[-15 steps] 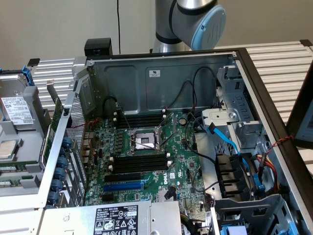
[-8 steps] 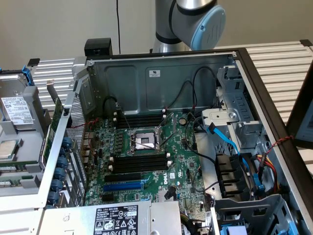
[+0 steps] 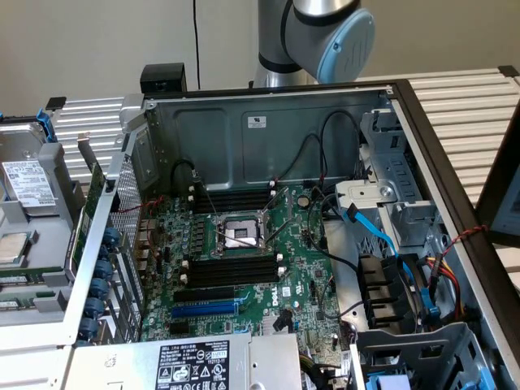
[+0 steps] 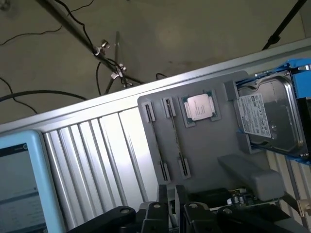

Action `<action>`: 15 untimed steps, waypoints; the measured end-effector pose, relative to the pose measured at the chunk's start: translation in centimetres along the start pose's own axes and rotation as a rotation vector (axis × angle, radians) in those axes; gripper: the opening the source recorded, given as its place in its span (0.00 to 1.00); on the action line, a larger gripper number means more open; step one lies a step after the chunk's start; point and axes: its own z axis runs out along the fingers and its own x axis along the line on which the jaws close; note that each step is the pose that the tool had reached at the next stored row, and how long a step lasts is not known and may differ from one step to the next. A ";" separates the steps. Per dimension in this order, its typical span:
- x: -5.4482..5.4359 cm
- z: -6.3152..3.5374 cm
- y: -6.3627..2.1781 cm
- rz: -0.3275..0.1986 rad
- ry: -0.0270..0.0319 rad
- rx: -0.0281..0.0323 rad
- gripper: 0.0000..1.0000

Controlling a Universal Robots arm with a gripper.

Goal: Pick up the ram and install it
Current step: 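Pick up the ram and move it above insertion slot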

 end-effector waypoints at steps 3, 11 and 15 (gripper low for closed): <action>0.1 0.53 -0.02 -0.006 -0.0003 -0.0002 0.31; 0.2 1.88 -0.02 -0.121 -0.0027 -0.0056 0.31; 0.2 2.59 -0.01 -0.188 -0.0040 -0.0078 0.39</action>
